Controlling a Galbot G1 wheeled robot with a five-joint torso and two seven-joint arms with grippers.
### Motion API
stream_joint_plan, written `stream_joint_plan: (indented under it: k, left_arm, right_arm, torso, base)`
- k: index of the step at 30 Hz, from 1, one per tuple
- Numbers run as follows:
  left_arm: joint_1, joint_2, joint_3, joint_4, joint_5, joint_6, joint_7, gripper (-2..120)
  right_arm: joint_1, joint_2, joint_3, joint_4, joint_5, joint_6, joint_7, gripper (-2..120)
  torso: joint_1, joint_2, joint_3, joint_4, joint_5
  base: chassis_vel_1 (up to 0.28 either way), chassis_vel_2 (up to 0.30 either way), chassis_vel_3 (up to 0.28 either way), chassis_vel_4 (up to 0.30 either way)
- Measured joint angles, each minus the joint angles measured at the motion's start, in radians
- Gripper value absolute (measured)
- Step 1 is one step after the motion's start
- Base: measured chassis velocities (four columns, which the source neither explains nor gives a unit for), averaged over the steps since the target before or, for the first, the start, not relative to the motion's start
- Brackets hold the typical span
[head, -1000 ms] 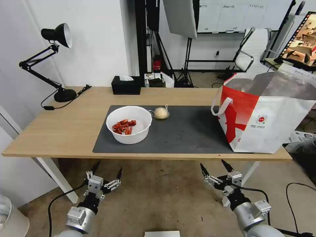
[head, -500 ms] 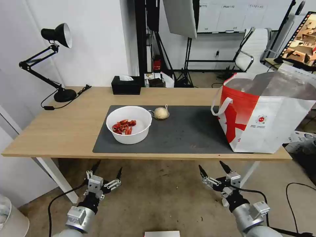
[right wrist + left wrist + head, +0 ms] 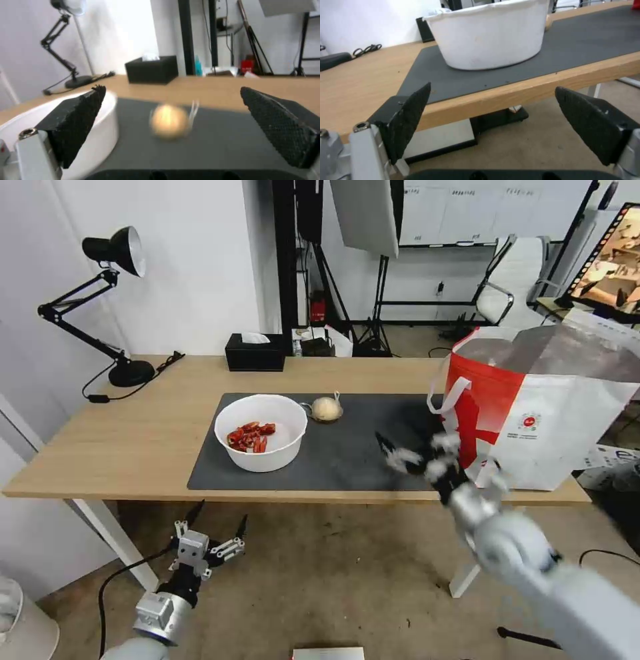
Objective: Pick up the trash from the table and place it into the takeout bag.
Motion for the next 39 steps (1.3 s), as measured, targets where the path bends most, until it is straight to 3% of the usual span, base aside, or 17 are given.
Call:
stream_joint_plan:
  k: [2,3,6,7,9,11,12,15,23,32,34,39]
  left_arm:
    - [0.004,-0.003,-0.005,0.001,0.0,0.0,0.0,100]
    - [0.004,-0.003,-0.005,0.001,0.0,0.0,0.0,100]
    - [0.01,-0.006,-0.013,0.005,0.0,0.0,0.0,100]
    - [0.01,-0.006,-0.013,0.005,0.0,0.0,0.0,100]
    - [0.013,-0.008,-0.019,0.008,-0.001,0.0,0.0,100]
    - [0.013,-0.009,-0.02,0.009,-0.001,0.0,0.0,100]
    - [0.014,-0.009,-0.023,0.012,-0.002,0.0,0.0,100]
    - [0.014,-0.01,-0.028,0.015,-0.005,-0.001,-0.001,100]
    - [0.014,-0.011,-0.034,0.02,-0.013,-0.004,-0.001,100]
    - [0.014,-0.01,-0.031,0.02,-0.014,-0.006,0.0,100]
    - [0.017,-0.013,-0.029,0.019,-0.013,-0.009,0.0,100]
    - [0.018,-0.014,-0.027,0.016,-0.009,-0.012,0.0,100]
  right_arm:
    - [0.187,0.063,-0.123,-0.145,0.015,-0.01,0.005,100]
    - [0.187,0.063,-0.123,-0.145,0.015,-0.01,0.005,100]
    - [0.355,0.186,-0.244,-0.334,0.015,-0.059,0.002,100]
    - [0.355,0.186,-0.244,-0.334,0.015,-0.059,0.002,100]
    - [0.449,0.296,-0.323,-0.496,-0.008,-0.097,-0.01,100]
    - [0.459,0.312,-0.332,-0.52,-0.015,-0.102,-0.012,100]
    - [0.496,0.381,-0.36,-0.624,-0.058,-0.122,-0.028,100]
    - [0.528,0.464,-0.369,-0.756,-0.14,-0.153,-0.047,100]
    - [0.53,0.522,-0.36,-0.824,-0.279,-0.275,-0.043,100]
    - [0.506,0.515,-0.348,-0.796,-0.296,-0.327,-0.008,98]
    - [0.496,0.511,-0.343,-0.783,-0.277,-0.332,0.001,86]
    - [0.49,0.502,-0.339,-0.77,-0.25,-0.34,0.007,73]
  torso:
    - [0.0,0.0,0.0,-0.0001,-0.0001]
    - [0.0,0.0,0.0,-0.0001,-0.0001]
    - [0.0,0.0,0.0,-0.0002,-0.0004]
    - [0.0,0.0,0.0,-0.0002,-0.0004]
    - [0.0,0.0,0.0,0.0003,-0.0002]
    - [0.0,0.0,0.0,0.0001,-0.0003]
    - [0.0,0.0,0.0,0.0002,-0.0002]
    - [0.0,0.0,0.0,-0.0001,-0.0001]
    - [0.0,0.0,0.0,-0.0004,0.0]
    - [0.0,0.0,0.0,-0.0005,0.0001]
    - [0.0,0.0,0.0,-0.0004,0.0002]
    - [0.0,0.0,0.0,-0.0004,0.0002]
  base:
    - [0.0,0.0,0.0,0.0]
    - [0.0,0.0,0.0,0.0]
    - [0.0,0.0,0.0,0.0]
    - [0.0,0.0,0.0,0.0]
    - [0.0,0.0,0.0,0.0]
    - [0.0,0.0,0.0,0.0]
    - [0.0,0.0,0.0,0.0]
    - [0.0,0.0,0.0,0.0]
    - [0.0,0.0,0.0,0.0]
    - [0.0,0.0,0.0,0.0]
    - [0.0,0.0,0.0,0.0]
    - [0.0,0.0,0.0,0.0]
